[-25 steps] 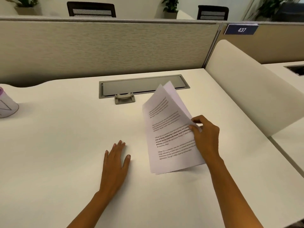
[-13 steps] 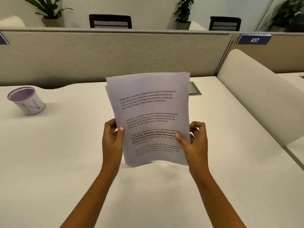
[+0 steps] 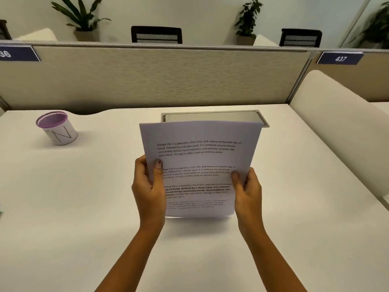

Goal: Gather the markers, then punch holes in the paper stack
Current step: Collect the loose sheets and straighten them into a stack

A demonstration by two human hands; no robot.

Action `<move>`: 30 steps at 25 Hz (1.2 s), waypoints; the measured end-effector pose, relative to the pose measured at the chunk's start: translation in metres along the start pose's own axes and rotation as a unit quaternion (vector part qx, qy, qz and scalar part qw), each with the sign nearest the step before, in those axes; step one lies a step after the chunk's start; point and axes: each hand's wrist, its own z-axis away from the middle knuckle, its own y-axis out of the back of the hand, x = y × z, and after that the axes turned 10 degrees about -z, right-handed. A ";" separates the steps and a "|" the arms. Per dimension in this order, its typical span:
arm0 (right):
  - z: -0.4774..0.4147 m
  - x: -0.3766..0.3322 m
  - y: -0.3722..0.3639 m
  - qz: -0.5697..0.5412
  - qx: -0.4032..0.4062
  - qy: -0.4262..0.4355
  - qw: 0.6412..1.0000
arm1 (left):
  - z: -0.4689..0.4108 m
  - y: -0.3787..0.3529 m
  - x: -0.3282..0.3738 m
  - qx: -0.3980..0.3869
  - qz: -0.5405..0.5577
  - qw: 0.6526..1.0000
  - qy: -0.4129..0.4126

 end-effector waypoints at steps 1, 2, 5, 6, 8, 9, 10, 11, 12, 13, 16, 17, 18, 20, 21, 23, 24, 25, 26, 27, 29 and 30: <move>0.000 -0.002 0.000 -0.004 -0.001 0.021 1.000 | 0.000 0.001 0.002 0.012 0.004 1.000 -0.007; 0.000 -0.003 0.000 -0.004 -0.002 0.045 0.999 | 0.000 0.002 0.005 0.022 0.012 1.000 -0.015; 0.002 -0.002 -0.001 0.010 0.003 0.074 0.997 | 0.001 0.005 0.006 0.028 0.022 0.999 -0.030; 0.004 0.002 0.000 0.028 0.006 0.070 0.997 | 0.003 0.005 0.002 0.022 0.012 0.999 -0.025; 0.007 0.011 0.000 0.066 0.006 0.055 0.996 | 0.008 0.005 -0.009 0.005 -0.015 1.000 0.000; 0.008 0.015 0.000 0.079 0.004 0.051 0.996 | 0.010 0.005 -0.015 -0.003 -0.023 1.000 0.015; 0.009 0.018 0.000 0.087 0.002 0.052 0.995 | 0.011 0.006 -0.019 -0.008 -0.026 0.999 0.027; 0.009 0.019 0.000 0.088 0.000 0.058 0.994 | 0.011 0.006 -0.021 -0.009 -0.028 0.999 0.032; 0.009 0.018 -0.001 0.084 0.000 0.068 0.994 | 0.011 0.007 -0.022 -0.006 -0.027 0.999 0.030; 0.009 0.017 -0.001 0.075 0.000 0.077 0.994 | 0.011 0.007 -0.022 -0.002 -0.020 0.999 0.028; 0.012 0.022 -0.001 0.059 0.006 0.074 0.996 | 0.015 0.008 -0.026 -0.001 -0.014 0.999 0.039; 0.014 0.025 -0.001 0.067 0.006 0.065 0.996 | 0.018 0.007 -0.028 -0.006 -0.026 0.999 0.045; 0.016 0.029 -0.001 0.077 0.005 0.057 0.995 | 0.021 0.007 -0.031 -0.013 -0.038 0.998 0.050; 0.020 0.035 0.001 0.080 0.005 0.050 0.996 | 0.026 0.008 -0.036 -0.025 -0.055 0.997 0.054; 0.020 0.037 0.002 0.077 0.008 0.053 0.996 | 0.027 0.009 -0.038 -0.028 -0.061 0.997 0.049; 0.021 0.040 0.005 0.071 0.017 0.061 0.996 | 0.030 0.011 -0.041 -0.032 -0.068 0.996 0.042; 0.021 0.042 0.006 0.069 0.019 0.060 0.996 | 0.032 0.011 -0.042 -0.033 -0.068 0.996 0.047; 0.022 0.044 0.006 0.069 0.017 0.058 0.996 | 0.034 0.012 -0.043 -0.036 -0.070 0.996 0.053; 0.023 0.046 0.007 0.073 0.014 0.054 0.996 | 0.037 0.012 -0.045 -0.039 -0.075 0.995 0.056; 0.023 0.048 0.008 0.081 0.012 0.050 0.995 | 0.039 0.013 -0.046 -0.042 -0.081 0.994 0.056; 0.024 0.048 0.010 0.103 0.011 0.050 0.993 | 0.040 0.016 -0.049 -0.042 -0.093 0.994 0.048; 0.023 0.046 0.011 0.115 0.011 0.064 0.991 | 0.038 0.018 -0.049 -0.041 -0.097 0.993 0.044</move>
